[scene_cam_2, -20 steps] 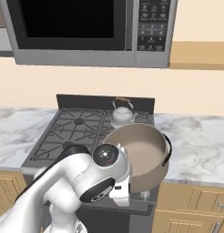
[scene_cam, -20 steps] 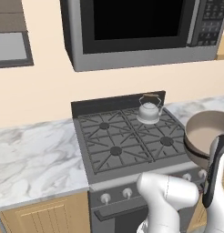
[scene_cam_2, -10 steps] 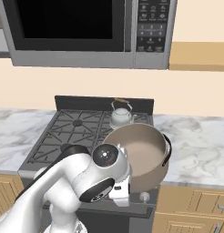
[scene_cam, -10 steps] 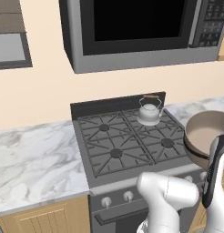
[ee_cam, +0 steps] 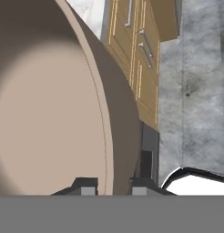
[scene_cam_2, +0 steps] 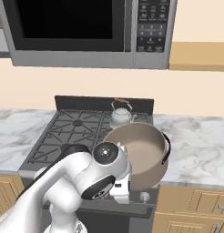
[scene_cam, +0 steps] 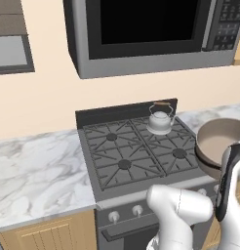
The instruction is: Pick the kettle from the cabinet and place it on a stove burner. Then pick the pot from the counter and place it on another stove burner. Finally, turn both burners on.
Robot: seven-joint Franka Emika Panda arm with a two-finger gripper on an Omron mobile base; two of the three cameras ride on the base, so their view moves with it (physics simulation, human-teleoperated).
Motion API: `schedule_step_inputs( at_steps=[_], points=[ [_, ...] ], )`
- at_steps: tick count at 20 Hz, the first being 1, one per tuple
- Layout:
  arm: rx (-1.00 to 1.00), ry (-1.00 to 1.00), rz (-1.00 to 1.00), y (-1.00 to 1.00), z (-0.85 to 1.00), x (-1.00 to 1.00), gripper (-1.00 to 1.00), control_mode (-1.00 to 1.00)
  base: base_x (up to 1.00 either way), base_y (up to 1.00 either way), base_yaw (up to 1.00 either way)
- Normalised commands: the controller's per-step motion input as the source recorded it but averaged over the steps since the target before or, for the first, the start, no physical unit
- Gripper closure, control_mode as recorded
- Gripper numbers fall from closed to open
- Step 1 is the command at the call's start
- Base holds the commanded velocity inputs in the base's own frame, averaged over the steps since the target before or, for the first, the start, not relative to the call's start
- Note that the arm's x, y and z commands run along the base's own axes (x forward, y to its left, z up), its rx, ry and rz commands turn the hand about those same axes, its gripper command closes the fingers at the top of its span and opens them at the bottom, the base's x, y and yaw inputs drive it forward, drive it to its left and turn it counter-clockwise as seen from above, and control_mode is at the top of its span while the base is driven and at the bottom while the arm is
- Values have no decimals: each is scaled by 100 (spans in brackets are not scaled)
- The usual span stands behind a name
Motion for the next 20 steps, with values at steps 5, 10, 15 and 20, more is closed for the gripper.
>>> schedule_step_inputs(
  at_steps=[5,10,15,20],
  points=[
    [0,0,0,0,-2,55,100,-100,0,0,0],
    [0,0,7,0,-1,56,100,-100,0,0,0],
    [1,0,12,0,-5,45,100,-100,0,0,0],
    [1,0,13,0,-7,24,100,-100,0,0,0]
  ],
)
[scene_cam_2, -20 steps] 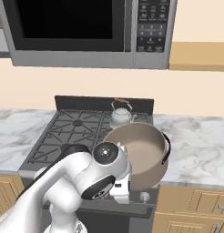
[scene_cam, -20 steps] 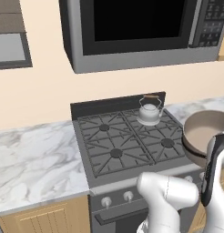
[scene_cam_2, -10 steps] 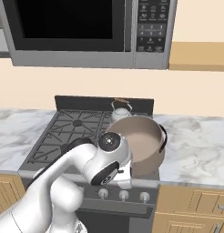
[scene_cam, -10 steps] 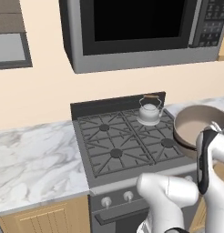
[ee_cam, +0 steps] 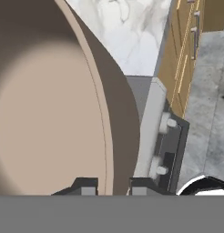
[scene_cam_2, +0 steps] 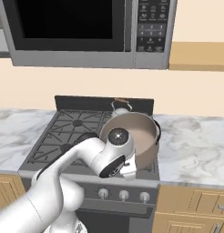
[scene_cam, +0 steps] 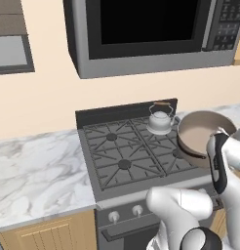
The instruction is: Pick the kettle from the cabinet and place it on a stove burner. Then pick the pot from the counter and place it on another stove burner. Finally, turn both burners on.
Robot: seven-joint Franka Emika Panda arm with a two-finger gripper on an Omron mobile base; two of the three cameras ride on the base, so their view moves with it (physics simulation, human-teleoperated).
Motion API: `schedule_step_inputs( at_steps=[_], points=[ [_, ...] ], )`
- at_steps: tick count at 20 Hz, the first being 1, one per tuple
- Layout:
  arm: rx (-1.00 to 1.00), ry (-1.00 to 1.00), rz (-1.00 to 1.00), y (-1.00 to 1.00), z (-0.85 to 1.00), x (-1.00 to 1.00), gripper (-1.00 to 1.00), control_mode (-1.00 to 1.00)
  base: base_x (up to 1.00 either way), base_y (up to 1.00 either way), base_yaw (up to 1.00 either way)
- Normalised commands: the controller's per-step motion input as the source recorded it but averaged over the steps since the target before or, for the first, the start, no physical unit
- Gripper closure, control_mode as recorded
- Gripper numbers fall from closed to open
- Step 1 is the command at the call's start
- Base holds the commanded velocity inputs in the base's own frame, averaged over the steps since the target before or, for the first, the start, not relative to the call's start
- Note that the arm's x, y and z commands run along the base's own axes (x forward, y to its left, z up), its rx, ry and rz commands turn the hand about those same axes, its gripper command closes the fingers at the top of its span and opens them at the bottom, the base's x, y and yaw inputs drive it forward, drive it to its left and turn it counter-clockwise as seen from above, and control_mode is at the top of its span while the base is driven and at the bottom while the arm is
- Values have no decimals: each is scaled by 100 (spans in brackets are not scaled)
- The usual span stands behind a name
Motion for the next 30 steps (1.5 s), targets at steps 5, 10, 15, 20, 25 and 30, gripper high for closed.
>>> schedule_step_inputs(
  at_steps=[5,10,15,20,25,30],
  points=[
    [0,1,10,1,-1,26,100,-100,0,0,0],
    [0,4,7,5,0,36,100,-100,0,0,0],
    [0,4,7,5,0,38,100,-100,0,0,0],
    [0,4,7,5,0,38,100,-100,0,0,0],
    [0,4,7,2,-1,31,100,-100,0,0,0],
    [0,1,3,0,-8,12,100,-100,0,0,0]
  ],
)
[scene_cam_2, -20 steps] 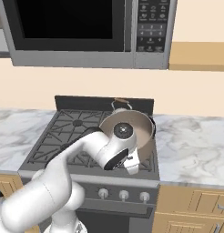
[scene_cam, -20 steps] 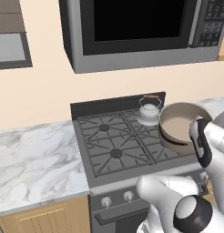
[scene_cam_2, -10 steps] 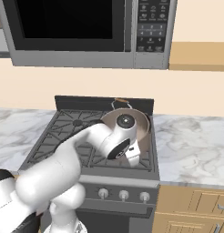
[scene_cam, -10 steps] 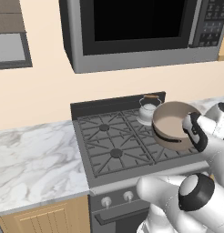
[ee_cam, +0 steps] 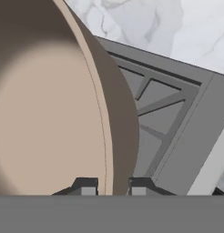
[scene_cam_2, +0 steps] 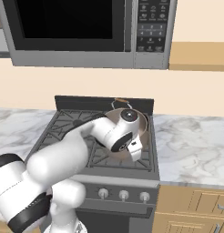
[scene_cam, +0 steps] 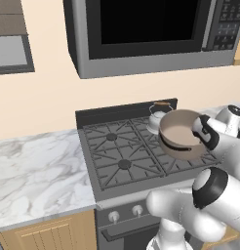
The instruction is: Pick the kettle from the cabinet and place it on a stove burner. Then pick the pot from the counter and place it on another stove burner. Finally, turn both burners on.
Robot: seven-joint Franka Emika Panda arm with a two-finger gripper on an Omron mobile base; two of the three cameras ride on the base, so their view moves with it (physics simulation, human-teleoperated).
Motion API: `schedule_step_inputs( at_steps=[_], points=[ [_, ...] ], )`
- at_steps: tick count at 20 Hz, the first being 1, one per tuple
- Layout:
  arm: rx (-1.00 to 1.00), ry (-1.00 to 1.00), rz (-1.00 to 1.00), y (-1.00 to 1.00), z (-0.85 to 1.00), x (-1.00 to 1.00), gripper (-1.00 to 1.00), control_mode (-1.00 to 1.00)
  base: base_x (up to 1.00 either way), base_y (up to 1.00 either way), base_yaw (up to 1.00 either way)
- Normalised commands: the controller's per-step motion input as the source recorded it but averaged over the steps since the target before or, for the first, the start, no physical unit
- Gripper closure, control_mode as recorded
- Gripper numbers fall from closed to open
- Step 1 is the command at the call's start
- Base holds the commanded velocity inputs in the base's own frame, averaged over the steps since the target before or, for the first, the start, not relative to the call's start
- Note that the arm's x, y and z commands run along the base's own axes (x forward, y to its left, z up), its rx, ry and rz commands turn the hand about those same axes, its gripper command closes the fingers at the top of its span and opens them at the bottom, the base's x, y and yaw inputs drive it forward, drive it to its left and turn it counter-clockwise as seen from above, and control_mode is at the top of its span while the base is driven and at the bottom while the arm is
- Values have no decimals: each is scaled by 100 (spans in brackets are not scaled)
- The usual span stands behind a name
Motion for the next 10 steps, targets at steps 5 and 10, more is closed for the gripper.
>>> schedule_step_inputs(
  at_steps=[5,10],
  points=[
    [0,1,2,0,-9,4,100,-100,0,0,0],
    [0,0,1,0,-8,5,100,-100,0,0,0]
  ],
)
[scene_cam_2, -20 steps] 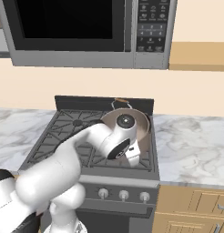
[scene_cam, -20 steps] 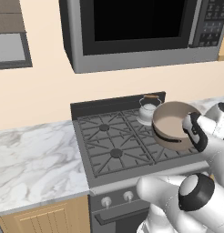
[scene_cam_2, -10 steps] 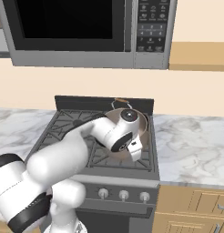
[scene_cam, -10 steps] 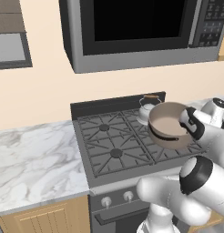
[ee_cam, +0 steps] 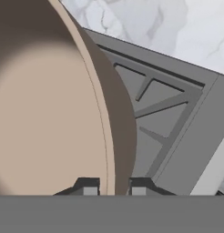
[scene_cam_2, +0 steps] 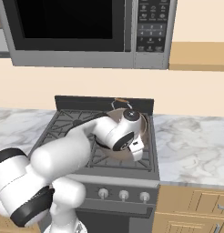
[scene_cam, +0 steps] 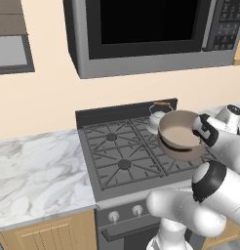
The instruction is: Pick the kettle from the cabinet and place it on a stove burner. Then pick the pot from the counter and place it on another stove burner. Finally, turn both burners on.
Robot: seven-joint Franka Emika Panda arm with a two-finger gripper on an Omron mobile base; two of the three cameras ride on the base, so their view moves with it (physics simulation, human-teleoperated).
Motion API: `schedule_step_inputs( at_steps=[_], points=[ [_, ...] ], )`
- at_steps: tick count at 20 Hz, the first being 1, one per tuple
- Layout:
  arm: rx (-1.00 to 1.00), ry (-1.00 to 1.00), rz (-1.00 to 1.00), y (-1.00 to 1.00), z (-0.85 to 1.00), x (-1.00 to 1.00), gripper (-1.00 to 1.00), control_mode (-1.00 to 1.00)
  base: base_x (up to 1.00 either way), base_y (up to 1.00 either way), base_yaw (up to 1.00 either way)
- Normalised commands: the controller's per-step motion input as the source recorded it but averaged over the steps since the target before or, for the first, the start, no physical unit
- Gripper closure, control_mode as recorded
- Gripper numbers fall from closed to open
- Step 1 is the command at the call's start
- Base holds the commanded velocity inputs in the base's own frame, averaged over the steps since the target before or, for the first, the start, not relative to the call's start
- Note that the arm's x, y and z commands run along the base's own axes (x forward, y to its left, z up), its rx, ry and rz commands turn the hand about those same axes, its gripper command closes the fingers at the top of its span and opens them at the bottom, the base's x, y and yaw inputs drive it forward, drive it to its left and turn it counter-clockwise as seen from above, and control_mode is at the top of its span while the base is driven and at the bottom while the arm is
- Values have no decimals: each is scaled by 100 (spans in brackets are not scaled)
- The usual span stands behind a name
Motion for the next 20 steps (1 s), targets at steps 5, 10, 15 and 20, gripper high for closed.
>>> schedule_step_inputs(
  at_steps=[5,10,15,20],
  points=[
    [0,0,1,0,-9,6,100,-100,0,0,0],
    [0,0,0,0,-1,0,100,-100,0,0,0],
    [0,0,0,0,0,0,-100,-100,0,0,0],
    [0,-1,0,0,0,0,-100,-100,0,0,0]
  ],
)
